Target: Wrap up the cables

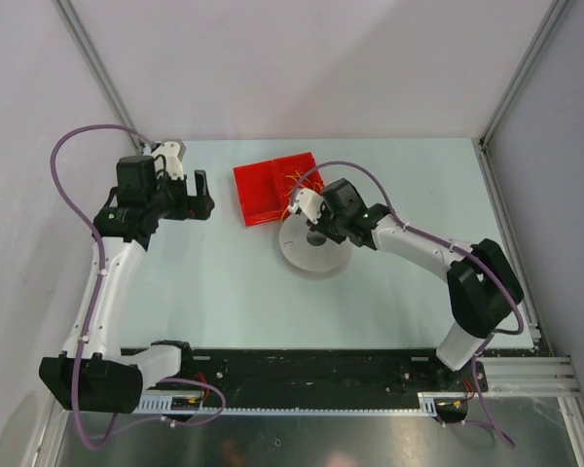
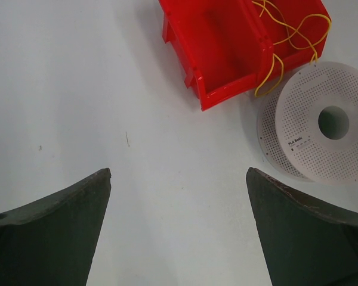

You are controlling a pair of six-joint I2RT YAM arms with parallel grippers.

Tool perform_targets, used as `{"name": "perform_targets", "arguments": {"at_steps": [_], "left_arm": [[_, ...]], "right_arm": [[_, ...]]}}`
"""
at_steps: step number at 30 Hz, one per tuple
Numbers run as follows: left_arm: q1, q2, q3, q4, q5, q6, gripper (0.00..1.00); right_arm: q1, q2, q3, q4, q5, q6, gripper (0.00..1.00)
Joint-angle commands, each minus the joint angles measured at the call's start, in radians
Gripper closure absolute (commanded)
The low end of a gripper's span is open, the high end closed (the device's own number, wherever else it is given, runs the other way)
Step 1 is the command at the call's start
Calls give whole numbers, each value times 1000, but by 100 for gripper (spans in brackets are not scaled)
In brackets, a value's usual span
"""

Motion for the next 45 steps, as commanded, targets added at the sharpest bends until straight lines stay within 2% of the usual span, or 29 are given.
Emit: {"name": "perform_targets", "arguments": {"at_steps": [1, 11, 17, 24, 29, 32, 38, 41, 45], "left_arm": [[7, -8, 15, 3, 43, -8, 1], [7, 6, 9, 2, 38, -11, 1], [7, 14, 7, 4, 37, -10, 1], [7, 31, 14, 4, 41, -9, 1], [7, 33, 16, 3, 46, 6, 1], [7, 25, 22, 3, 90, 64, 1], [5, 25, 72, 6, 228, 223, 1], [-11, 79, 142, 9, 308, 286, 1], [-107, 195, 263, 8, 345, 389, 1]], "right_arm": [[16, 35, 42, 86, -8, 14, 79], [35, 138, 43, 110, -86, -1, 89], [88, 150, 42, 16, -175, 7, 95], [147, 125, 42, -42, -241, 99, 95], [148, 47, 45, 14, -204, 136, 91], [98, -11, 76, 44, -188, 141, 87], [-110, -83, 182, 89, -328, 278, 78], [-191, -71, 225, 103, -369, 349, 75], [-293, -48, 248, 110, -415, 454, 72]]}}
